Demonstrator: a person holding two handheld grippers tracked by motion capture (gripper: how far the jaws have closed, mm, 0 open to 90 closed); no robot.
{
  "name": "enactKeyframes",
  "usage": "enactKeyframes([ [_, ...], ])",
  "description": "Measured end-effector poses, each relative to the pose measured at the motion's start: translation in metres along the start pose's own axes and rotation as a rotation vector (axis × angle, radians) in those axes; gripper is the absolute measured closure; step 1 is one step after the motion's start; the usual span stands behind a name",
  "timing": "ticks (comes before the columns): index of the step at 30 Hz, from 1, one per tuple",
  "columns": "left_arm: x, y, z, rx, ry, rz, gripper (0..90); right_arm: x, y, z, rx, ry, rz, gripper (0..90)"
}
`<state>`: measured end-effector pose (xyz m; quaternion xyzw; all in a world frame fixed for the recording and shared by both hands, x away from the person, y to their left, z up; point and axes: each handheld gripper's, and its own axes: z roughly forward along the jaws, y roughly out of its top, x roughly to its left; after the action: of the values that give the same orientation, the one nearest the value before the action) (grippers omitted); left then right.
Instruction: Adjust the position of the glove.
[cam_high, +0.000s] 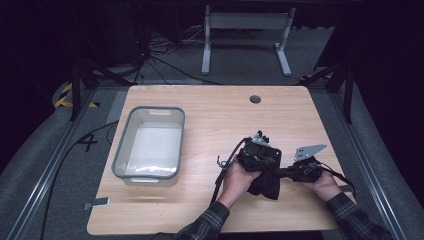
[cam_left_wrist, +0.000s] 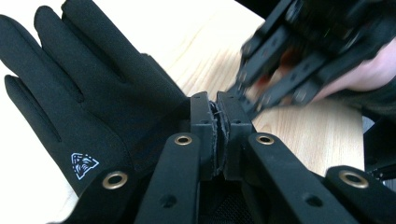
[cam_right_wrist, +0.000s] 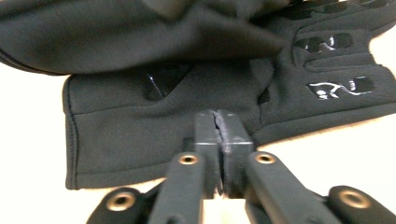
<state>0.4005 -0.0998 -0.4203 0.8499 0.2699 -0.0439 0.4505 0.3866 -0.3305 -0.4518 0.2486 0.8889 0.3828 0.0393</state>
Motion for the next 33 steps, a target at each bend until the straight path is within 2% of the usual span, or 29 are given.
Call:
enactKeyframes([
  [3,-0.004,0.000,0.006,0.014,-0.001,0.014,86.5,-0.005,-0.003,-0.017,-0.027,-0.050,0.015,87.6],
  [4,-0.004,0.000,0.007,0.017,-0.002,0.016,86.5,-0.008,-0.005,-0.019,-0.036,-0.053,0.023,88.7],
  [6,-0.006,-0.001,0.012,0.028,-0.009,0.022,86.5,-0.012,-0.010,-0.018,-0.025,-0.052,0.043,89.6],
  [8,-0.009,-0.001,0.017,0.037,-0.014,0.031,86.5,-0.014,-0.013,-0.015,0.003,-0.062,0.039,89.8],
  [11,-0.013,-0.003,0.023,0.052,-0.022,0.043,86.5,-0.015,-0.012,-0.015,-0.004,-0.075,0.043,90.0],
  [16,-0.018,-0.007,0.032,0.069,-0.029,0.065,86.5,-0.018,-0.014,-0.015,0.016,-0.108,0.050,90.0],
  [25,-0.024,-0.010,0.045,0.090,-0.051,0.108,85.8,-0.018,-0.014,-0.013,0.020,-0.113,0.052,90.0],
  [28,-0.024,-0.010,0.044,0.071,-0.065,0.118,81.1,-0.018,-0.015,-0.014,0.022,-0.119,0.047,90.0],
  [33,-0.031,-0.004,0.032,0.028,-0.074,0.141,64.6,-0.021,-0.015,-0.023,-0.015,-0.138,0.058,90.0],
])
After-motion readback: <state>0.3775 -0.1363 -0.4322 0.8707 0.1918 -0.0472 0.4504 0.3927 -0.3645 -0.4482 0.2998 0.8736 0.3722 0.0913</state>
